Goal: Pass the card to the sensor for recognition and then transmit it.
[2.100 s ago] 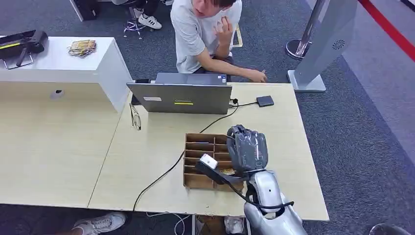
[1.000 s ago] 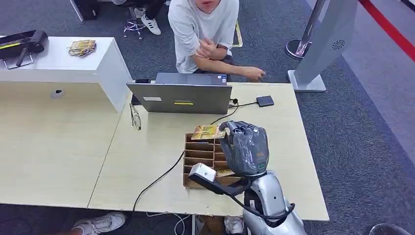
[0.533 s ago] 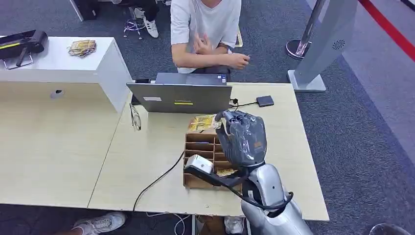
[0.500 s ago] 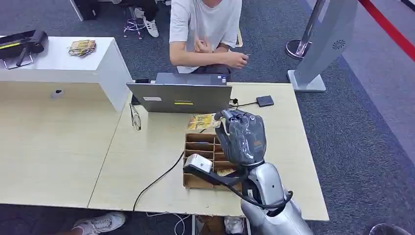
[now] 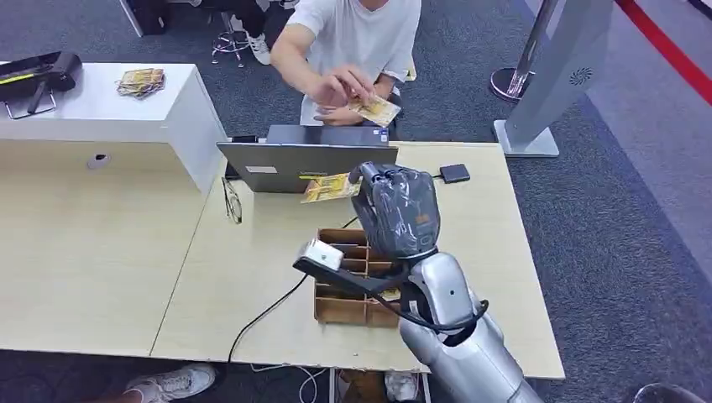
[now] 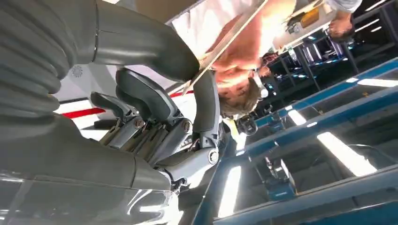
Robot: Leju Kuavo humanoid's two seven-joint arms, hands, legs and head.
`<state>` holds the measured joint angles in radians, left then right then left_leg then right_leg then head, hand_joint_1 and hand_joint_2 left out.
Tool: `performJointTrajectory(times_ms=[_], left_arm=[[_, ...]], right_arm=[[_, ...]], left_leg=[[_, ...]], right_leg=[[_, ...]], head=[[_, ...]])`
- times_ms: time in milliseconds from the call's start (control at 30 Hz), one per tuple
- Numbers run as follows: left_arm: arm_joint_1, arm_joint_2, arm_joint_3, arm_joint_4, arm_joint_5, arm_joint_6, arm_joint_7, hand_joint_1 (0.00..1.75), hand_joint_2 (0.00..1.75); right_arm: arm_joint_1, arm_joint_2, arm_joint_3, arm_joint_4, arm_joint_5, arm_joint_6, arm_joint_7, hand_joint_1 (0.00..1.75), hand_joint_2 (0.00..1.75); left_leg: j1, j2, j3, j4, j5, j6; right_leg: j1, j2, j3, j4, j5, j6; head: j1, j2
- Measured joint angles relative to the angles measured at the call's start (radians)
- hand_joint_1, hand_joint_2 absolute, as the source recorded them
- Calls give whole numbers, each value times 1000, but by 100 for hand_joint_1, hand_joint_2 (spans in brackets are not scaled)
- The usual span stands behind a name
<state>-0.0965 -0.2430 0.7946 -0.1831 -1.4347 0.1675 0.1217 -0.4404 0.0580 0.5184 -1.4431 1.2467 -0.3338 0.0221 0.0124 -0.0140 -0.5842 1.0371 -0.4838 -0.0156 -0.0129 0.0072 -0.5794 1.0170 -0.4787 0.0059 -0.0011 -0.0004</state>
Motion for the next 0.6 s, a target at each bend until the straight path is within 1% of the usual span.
performJointTrajectory(times_ms=[267,600], left_arm=[[-3,0,-7,0,-11,-10,11,0,0],[-9,0,-26,0,-25,-18,13,0,0]], right_arm=[[-64,24,9,46,3,31,34,175,175],[-133,48,10,138,35,61,100,175,175]], left_leg=[[0,0,0,0,0,0],[0,0,0,0,0,-1]], right_leg=[[0,0,0,0,0,0],[0,0,0,0,0,0]], head=[[0,0],[0,0]])
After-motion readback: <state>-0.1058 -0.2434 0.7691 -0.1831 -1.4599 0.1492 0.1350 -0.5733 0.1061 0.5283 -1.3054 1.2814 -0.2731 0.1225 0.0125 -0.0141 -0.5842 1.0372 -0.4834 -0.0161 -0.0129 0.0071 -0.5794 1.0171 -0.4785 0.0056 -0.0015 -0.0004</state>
